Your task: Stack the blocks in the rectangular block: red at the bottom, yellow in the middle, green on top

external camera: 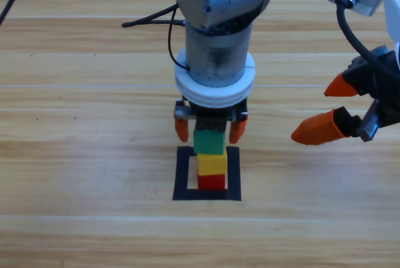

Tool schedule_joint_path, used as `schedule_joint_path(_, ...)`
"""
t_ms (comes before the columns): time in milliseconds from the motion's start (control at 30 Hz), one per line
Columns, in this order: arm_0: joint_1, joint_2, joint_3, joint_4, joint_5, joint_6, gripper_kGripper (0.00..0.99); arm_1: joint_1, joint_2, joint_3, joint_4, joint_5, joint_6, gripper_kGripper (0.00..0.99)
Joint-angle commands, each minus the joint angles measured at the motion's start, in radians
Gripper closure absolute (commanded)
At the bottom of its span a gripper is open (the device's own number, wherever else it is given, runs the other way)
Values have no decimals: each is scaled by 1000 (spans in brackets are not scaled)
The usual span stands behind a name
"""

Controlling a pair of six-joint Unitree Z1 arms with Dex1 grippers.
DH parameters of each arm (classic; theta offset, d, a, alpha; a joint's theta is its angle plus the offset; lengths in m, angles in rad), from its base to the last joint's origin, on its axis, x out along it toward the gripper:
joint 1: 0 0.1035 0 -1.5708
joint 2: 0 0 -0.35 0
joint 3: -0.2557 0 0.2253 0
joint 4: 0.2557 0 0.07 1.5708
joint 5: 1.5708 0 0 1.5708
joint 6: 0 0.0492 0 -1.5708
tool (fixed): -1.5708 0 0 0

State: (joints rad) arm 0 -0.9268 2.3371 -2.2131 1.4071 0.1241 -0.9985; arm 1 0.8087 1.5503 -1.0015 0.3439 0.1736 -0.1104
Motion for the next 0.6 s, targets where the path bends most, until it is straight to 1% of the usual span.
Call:
schedule_joint_path(33, -18, -10, 23, 6, 15, -8, 0, 23, 2, 34, 15, 14, -9, 0)
schedule_joint_path(267, -18, -81, 19, 6, 37, -9, 0, 23, 7, 31, 15, 14, -9, 0)
schedule_joint_path(533, -18, -275, -27, 6, 103, -9, 0, 23, 39, 17, 14, -3, -9, 0)
schedule_joint_path(600, -27, -318, 18, 4, 124, -43, 0, 23, 42, 12, 12, -16, -8, 0)
